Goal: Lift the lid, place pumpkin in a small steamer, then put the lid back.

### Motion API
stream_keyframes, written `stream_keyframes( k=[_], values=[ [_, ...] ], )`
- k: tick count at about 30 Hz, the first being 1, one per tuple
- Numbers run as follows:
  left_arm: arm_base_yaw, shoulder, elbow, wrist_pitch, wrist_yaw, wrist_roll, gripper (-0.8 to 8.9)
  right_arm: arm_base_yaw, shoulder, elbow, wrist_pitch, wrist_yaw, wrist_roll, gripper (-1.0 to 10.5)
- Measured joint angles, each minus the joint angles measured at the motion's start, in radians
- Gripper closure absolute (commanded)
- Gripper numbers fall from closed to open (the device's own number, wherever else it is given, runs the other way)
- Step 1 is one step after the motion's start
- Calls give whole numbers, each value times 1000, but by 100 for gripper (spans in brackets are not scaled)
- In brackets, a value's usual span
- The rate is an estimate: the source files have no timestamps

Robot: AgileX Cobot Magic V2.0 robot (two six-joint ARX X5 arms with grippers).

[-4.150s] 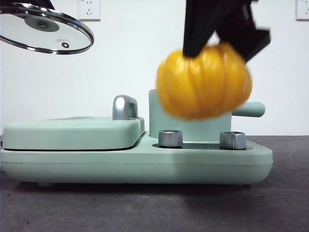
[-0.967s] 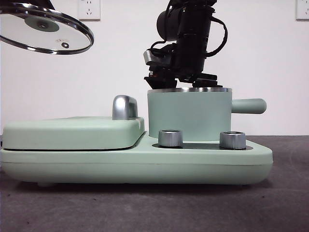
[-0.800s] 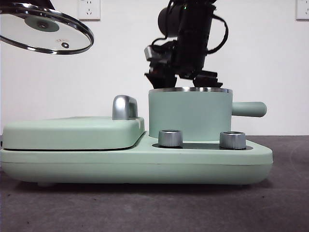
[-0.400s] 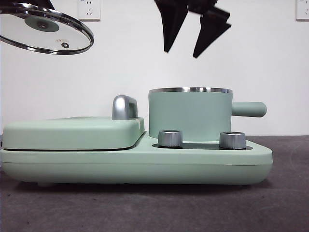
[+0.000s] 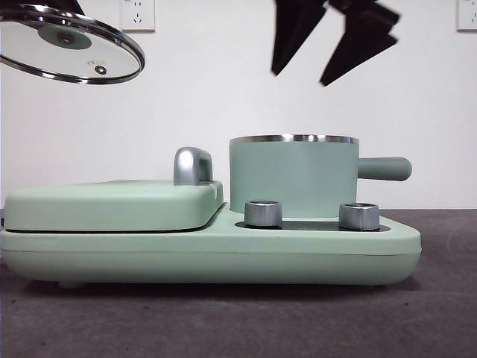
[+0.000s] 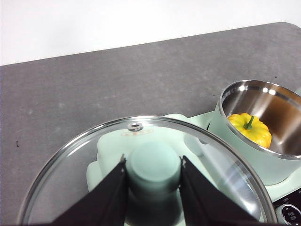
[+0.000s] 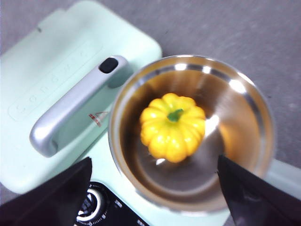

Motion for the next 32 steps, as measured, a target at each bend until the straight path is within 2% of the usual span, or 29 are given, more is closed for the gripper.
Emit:
stream_keyframes(
  k=[5, 16, 18, 21, 24, 32],
  values=[
    [0, 0, 0, -5, 0, 0, 797, 0, -146, -178, 90, 13, 6, 538],
    [-10, 0, 0, -4, -1, 0, 798, 0, -468, -480, 141, 154, 7, 539],
    [-24, 0, 0, -4, -1, 0, 798, 0, -535, -521, 139, 187, 8, 588],
    [-49, 0, 0, -4, 8, 0, 798, 0, -630, -558, 117, 261, 8, 682],
    [-80, 7, 0, 1, 10, 2, 798, 0, -708, -568, 59, 319, 8, 683],
    [-174, 98, 0, 145, 11, 21, 798, 0, -837, -570, -63, 344, 14, 683]
  ],
)
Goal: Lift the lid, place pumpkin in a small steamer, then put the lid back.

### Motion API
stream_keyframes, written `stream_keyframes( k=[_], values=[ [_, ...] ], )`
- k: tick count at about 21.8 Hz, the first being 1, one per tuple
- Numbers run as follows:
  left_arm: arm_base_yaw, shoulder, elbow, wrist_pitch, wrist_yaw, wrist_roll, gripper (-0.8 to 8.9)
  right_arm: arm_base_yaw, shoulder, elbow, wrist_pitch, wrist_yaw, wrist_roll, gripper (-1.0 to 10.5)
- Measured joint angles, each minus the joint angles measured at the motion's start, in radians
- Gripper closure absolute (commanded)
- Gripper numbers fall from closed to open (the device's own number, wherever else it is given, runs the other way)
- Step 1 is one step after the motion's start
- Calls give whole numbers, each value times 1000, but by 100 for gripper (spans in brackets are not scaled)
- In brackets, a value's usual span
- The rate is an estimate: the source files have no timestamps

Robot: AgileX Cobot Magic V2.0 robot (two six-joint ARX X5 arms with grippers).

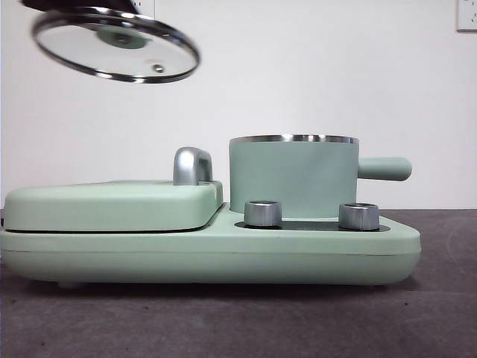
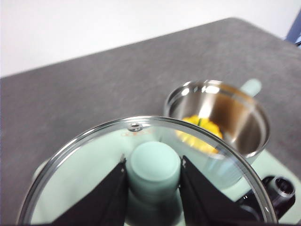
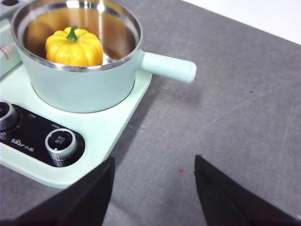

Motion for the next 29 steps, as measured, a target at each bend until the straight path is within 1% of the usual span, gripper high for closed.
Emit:
stream_keyframes(
  k=[7, 10, 13, 18, 22, 26, 29],
  values=[
    [-76, 127, 0, 183, 0, 5, 798, 0, -44, 0, -95, 0, 25, 682],
    [-103, 187, 0, 288, 0, 5, 798, 0, -45, 0, -132, 0, 41, 681],
    [-127, 247, 0, 397, 0, 5, 798, 0, -45, 0, -134, -2, 45, 681],
    [-157, 385, 25, 526, 0, 5, 798, 0, -45, 0, -134, -2, 45, 681],
    [-185, 508, 108, 570, 24, 5, 798, 0, -45, 0, -135, -2, 45, 681],
    [-204, 602, 182, 571, 44, 7, 798, 0, -45, 0, -134, -2, 45, 681],
    [-210, 631, 197, 570, 45, 46, 798, 0, -45, 0, -135, -2, 45, 681]
  ],
)
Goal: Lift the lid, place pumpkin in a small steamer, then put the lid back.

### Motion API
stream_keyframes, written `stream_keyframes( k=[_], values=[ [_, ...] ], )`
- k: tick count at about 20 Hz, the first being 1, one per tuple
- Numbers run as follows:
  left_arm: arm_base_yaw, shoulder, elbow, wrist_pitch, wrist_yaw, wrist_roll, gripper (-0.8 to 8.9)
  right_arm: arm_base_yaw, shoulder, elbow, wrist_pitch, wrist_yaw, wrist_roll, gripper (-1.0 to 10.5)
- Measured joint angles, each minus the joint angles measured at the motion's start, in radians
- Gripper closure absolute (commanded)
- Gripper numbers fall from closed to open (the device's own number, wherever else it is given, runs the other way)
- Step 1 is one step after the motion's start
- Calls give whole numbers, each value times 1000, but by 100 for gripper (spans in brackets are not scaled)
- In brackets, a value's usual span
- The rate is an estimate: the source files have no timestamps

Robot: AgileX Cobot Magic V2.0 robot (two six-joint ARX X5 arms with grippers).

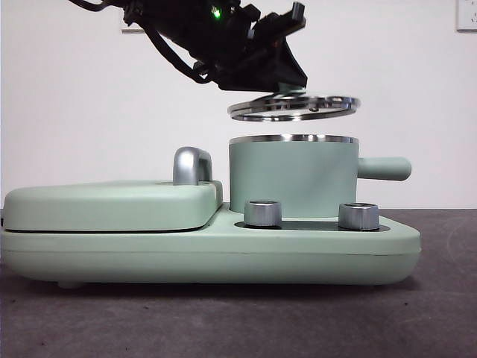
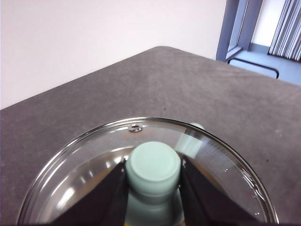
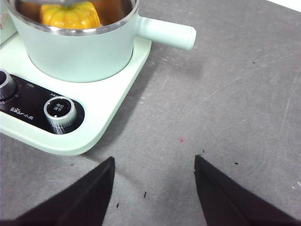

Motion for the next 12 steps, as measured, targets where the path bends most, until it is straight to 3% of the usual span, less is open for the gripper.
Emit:
stream_keyframes(
  k=[12],
  values=[
    [11, 56, 6, 9, 5, 43, 798, 0, 0, 0, 0, 0, 0, 681]
  ],
)
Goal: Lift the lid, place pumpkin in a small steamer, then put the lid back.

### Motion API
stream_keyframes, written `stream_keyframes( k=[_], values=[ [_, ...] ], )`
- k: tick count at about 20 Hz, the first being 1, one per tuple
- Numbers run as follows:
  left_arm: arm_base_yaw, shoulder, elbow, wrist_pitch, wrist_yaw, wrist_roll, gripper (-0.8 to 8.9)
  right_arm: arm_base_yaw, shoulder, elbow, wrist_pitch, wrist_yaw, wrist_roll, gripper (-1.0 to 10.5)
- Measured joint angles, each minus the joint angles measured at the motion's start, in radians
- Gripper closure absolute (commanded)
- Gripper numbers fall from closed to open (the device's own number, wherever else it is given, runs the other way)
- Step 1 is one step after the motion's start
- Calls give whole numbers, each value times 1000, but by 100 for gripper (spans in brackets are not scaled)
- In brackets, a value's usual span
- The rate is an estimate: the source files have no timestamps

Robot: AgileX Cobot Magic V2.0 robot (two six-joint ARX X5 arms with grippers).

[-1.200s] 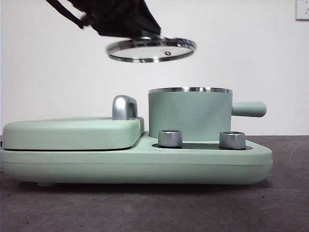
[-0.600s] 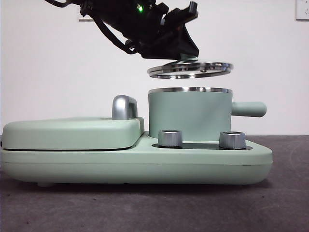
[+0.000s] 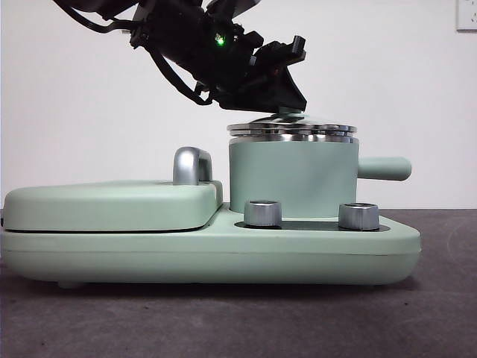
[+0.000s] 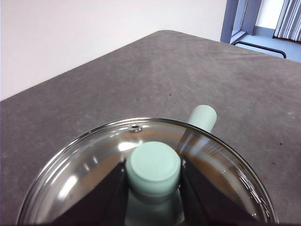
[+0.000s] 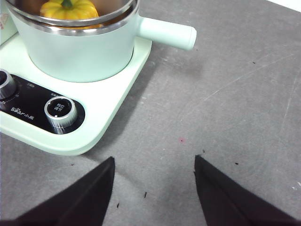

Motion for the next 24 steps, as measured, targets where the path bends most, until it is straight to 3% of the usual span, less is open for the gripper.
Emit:
stream_keyframes(
  k=[22, 24],
  values=[
    [3, 19, 16, -32, 19, -5, 797, 0, 0, 0, 0, 0, 0, 681],
    [3, 19, 16, -32, 19, -5, 762, 0, 0, 0, 0, 0, 0, 681]
  ],
)
